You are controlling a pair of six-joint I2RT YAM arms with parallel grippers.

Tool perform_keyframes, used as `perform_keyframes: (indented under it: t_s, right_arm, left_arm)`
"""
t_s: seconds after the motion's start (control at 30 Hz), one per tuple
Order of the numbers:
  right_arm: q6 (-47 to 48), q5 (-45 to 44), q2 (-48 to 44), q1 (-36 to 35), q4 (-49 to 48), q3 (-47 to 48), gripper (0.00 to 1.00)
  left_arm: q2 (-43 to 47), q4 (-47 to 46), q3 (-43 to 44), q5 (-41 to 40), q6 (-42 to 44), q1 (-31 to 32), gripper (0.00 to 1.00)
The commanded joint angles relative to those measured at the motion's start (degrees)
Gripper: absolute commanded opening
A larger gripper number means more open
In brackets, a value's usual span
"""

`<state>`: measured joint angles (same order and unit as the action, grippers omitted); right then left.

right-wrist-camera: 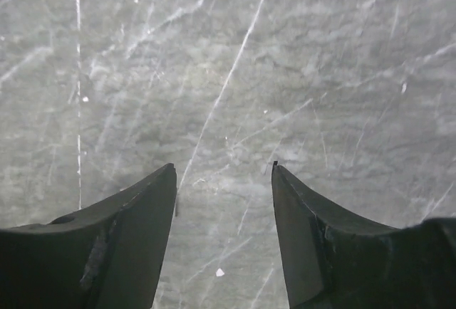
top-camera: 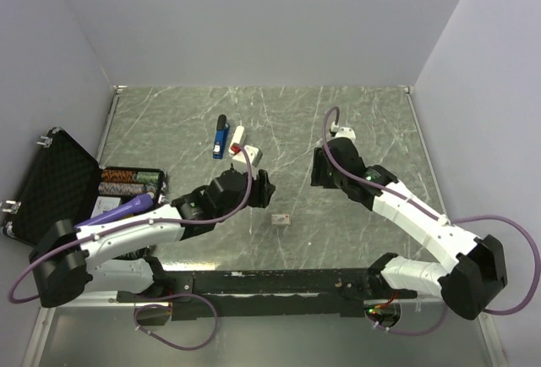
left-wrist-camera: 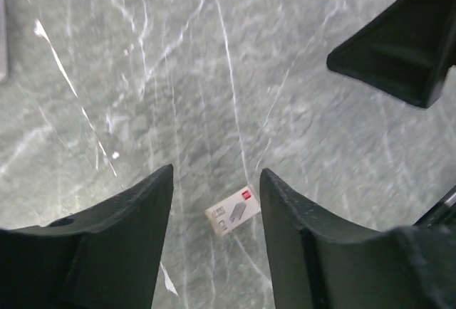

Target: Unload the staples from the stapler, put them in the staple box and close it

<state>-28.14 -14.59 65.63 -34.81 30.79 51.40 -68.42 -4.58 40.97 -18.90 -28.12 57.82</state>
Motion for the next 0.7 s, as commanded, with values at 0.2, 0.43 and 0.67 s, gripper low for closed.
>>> perform_keyframes:
  t_s: [0.2, 0.43, 0.67]
  right_arm:
    - [6.16, -1.32, -4.89, 0.79, -1.87, 5.03, 0.79]
    - [7.66, -1.67, -9.28, 0.88, -2.57, 6.78, 1.00]
    - [8.36, -1.94, -9.11, 0.97, -0.73, 10.83, 1.00]
  left_arm:
    - [5.23, 11.34, 9.91, -7.12, 5.52, 0.19, 0.65]
    - [7.25, 14.86, 15.10, -10.89, 9.66, 0.10, 0.99]
    - [9.53, 18.72, 18.53, -13.09, 12.47, -0.17, 0.99]
